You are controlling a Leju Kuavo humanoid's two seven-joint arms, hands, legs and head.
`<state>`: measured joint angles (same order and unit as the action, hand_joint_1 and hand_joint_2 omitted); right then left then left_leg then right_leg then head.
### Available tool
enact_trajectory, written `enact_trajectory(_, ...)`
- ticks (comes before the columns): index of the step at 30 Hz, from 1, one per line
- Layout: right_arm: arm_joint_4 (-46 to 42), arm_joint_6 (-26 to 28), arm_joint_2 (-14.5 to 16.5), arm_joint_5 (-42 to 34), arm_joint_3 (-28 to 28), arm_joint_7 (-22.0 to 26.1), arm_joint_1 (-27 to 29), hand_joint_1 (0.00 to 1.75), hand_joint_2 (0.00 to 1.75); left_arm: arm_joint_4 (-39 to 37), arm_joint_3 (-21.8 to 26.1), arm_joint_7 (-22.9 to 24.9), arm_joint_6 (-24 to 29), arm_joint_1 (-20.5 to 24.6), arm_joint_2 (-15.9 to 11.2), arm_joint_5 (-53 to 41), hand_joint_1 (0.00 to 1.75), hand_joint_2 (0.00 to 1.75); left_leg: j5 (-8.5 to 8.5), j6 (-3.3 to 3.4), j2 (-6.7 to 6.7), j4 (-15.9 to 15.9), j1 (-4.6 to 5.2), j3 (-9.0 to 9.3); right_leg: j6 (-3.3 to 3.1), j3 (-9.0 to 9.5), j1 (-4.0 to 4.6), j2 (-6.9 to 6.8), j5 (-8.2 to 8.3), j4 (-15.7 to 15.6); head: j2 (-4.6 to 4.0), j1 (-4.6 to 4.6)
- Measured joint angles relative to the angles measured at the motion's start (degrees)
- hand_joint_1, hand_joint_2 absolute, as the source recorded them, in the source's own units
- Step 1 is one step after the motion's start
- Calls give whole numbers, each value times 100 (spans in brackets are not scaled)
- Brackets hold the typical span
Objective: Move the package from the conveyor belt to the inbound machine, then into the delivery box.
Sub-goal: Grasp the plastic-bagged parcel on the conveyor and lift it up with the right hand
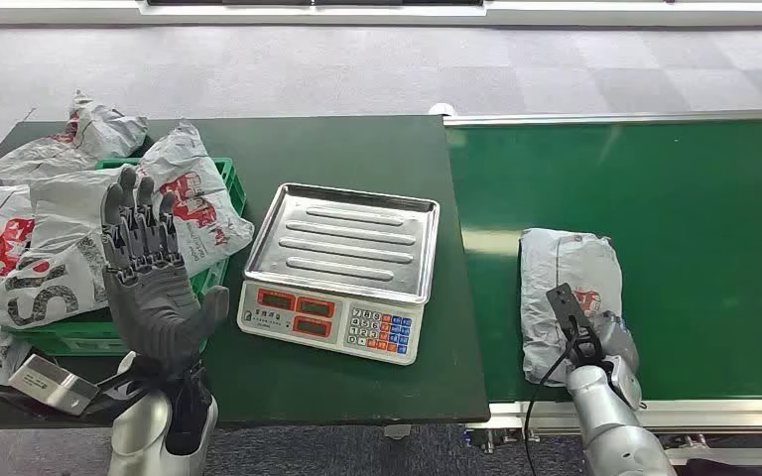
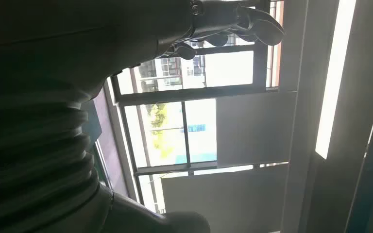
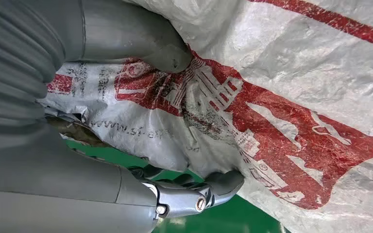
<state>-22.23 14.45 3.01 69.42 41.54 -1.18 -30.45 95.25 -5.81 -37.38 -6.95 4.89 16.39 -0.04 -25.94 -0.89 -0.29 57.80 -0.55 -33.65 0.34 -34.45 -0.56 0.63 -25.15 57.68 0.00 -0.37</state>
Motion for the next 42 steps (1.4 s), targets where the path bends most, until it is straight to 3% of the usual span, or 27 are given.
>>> enact_trajectory(3,34,-33,-2,23,16,-41,-21,0,175,-4,0,0,-3,5,0,-1,0,175,0,0,0,0,0,4,1,3,0,0,1,0,0,0)
enact_trajectory(7,117,-336,-16,239,20,-425,-114,175,175,-45,1,-5,-30,36,0,-27,0,175,-1,2,0,1,0,22,2,21,0,1,0,-4,0,-2)
enact_trajectory(12,195,-502,-25,404,8,-601,-196,175,175,-110,20,-26,-42,103,0,-90,0,175,-6,10,-1,1,-2,48,9,61,5,-2,-6,-14,0,0)
enact_trajectory(18,206,-453,-30,408,-1,-273,-218,175,175,-115,113,-44,-145,106,10,-207,0,175,-7,13,-3,1,-1,51,11,68,3,-7,-4,-17,0,0)
enact_trajectory(23,206,-645,-19,85,-5,903,-155,175,175,-147,236,-86,-236,104,16,-312,0,175,-8,13,-1,1,-2,45,10,56,4,2,-4,-16,0,0)
enact_trajectory(29,203,-728,24,-169,-63,1654,-89,175,175,-192,338,-131,-290,104,21,-339,0,175,-8,12,-4,0,-3,26,9,39,5,-4,-5,-14,0,0)
enact_trajectory(32,52,-932,102,-542,-232,2607,12,175,175,-192,395,-165,-340,100,23,-387,0,175,-7,12,-5,0,-2,14,9,26,4,-3,-5,-13,0,0)
enact_trajectory(35,-1018,-1216,361,-1459,-657,3669,423,175,175,-184,457,-207,-345,84,24,-412,0,175,-6,11,-8,0,-2,2,9,16,4,-7,-5,-13,0,1)
enact_trajectory(37,-2346,-980,615,-2013,-1142,3453,852,175,175,-149,489,-202,-345,55,28,-415,0,175,-6,10,-11,0,-2,-9,8,4,3,-9,-6,-12,0,0)
enact_trajectory(39,-3687,-351,821,-2246,-1677,2939,1195,175,175,-104,519,-170,-345,26,33,-421,0,175,-5,9,-10,0,-1,-20,8,-9,3,-9,-6,-11,0,-1)
enact_trajectory(42,-4938,544,955,-2259,-2191,2579,1369,175,175,-74,543,-115,-342,16,36,-430,0,175,-6,9,-5,0,-2,-21,5,-13,3,-5,-9,-12,0,0)
